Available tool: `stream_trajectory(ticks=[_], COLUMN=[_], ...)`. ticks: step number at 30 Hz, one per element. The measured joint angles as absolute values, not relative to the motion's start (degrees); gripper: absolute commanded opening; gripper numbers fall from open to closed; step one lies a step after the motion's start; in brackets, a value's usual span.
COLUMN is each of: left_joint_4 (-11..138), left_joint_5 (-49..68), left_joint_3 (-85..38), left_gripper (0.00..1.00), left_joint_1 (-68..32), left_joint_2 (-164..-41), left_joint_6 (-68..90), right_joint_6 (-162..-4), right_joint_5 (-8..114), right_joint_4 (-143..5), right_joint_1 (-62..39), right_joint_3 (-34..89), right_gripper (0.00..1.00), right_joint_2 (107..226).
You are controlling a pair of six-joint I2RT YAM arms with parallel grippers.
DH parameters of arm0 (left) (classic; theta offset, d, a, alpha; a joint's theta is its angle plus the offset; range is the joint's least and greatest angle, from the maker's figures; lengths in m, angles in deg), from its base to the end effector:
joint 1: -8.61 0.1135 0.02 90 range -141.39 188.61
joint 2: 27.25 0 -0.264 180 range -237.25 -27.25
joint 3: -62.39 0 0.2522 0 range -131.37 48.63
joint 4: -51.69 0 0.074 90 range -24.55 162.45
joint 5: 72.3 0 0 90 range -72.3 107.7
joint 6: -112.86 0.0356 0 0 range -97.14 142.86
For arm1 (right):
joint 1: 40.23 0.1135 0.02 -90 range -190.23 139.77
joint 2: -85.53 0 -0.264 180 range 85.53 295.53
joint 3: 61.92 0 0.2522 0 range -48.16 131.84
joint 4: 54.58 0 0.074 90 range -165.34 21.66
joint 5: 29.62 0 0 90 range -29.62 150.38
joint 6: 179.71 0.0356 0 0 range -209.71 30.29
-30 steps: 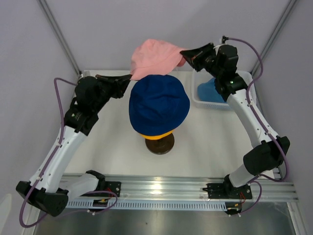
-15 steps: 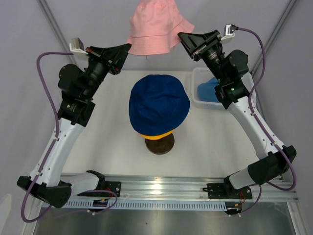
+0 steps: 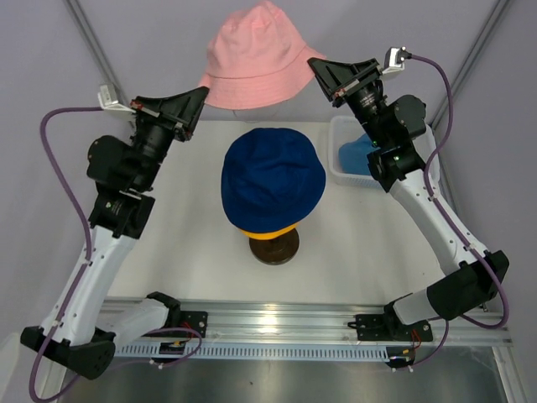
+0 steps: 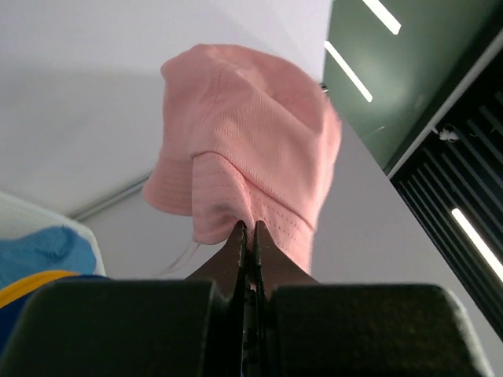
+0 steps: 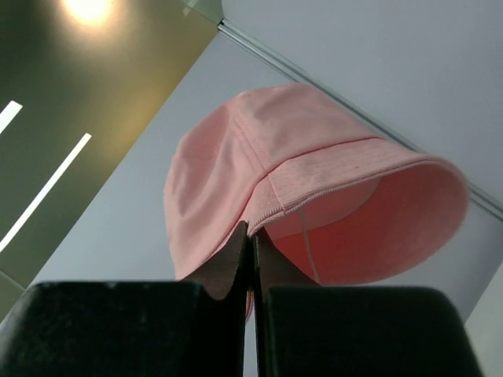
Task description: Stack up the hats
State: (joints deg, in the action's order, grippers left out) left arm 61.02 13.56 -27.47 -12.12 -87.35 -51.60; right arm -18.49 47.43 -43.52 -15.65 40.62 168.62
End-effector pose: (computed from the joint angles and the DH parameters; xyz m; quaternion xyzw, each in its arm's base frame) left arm 0.1955 -0.0767 0.5058 -0.2312 0.5220 -0.6199 0.5383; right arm 0.2874 0.1402 0.5147 0.1052 0.4915 0.6776 0.5369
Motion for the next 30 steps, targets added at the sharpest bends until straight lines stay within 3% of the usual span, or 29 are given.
stream_trajectory(ticks=[11,21,30], left_joint_4=[60.1,63.6,63.6], left_joint_5=[10.7,15.5,15.7], left_joint_3=[-31.5,-18.2,-11.3], left_gripper=[0.02,0.01,0.02], left_joint_1=[-12.6,-14.9,-15.6], left_joint_2=[-85.1,-75.5,-69.1], left_joint_6=[-35.2,-25.4,-18.0], right_joint_6=[-19.0,-15.1,-16.2], right_joint_5=[42.7,41.8,40.1], right_joint_4=[-39.4,-36.9,-38.0], right_joint_1=[-14.4,-15.0,-14.3], right_joint_3=[39.8,25.7,22.3], right_gripper=[0.00,0.00,0.00], right_joint_2=[168.3,161.9,156.4])
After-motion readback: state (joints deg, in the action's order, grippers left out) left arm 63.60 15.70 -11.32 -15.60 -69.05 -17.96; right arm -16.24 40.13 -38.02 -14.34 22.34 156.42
